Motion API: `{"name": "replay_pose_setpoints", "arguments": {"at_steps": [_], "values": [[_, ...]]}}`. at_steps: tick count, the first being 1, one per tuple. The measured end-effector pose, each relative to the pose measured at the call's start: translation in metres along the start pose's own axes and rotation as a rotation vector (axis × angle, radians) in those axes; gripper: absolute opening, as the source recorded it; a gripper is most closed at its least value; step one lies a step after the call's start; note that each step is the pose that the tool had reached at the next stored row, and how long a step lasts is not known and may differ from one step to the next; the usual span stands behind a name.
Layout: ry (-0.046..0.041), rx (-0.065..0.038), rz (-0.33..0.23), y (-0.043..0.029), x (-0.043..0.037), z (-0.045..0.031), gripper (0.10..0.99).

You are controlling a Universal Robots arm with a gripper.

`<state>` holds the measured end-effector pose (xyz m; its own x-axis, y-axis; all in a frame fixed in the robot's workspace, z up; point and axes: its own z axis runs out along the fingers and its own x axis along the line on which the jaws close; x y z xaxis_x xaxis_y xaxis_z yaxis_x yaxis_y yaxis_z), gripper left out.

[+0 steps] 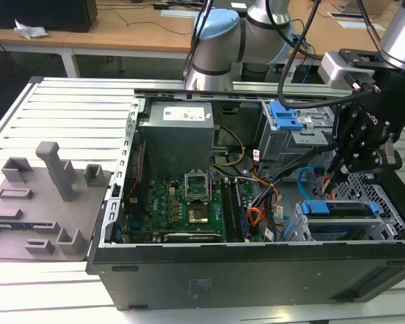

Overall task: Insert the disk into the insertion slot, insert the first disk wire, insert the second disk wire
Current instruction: 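Insert the first disk wire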

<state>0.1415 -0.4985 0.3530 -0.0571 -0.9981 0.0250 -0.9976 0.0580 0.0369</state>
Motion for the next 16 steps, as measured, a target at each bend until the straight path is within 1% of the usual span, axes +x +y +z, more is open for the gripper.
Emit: {"name": "replay_pose_setpoints", "arguments": {"at_steps": [2, 7, 9, 12, 14, 16], "values": [[-0.0001, 0.000, 0.000, 0.0000, 0.0000, 0.0001, 0.165], [-0.0001, 0.000, 0.000, 0.0000, 0.0000, 0.0002, 0.161], [0.0000, 0.000, 0.000, -0.0002, 0.0020, 0.0002, 0.161], [0.0000, 0.000, 0.000, -0.0005, 0.0087, 0.0004, 0.161], [-0.0001, 0.000, 0.000, -0.0009, 0.0156, 0.0005, 0.161], [-0.0002, 0.000, 0.000, -0.0011, 0.0193, 0.0006, 0.161]]}}
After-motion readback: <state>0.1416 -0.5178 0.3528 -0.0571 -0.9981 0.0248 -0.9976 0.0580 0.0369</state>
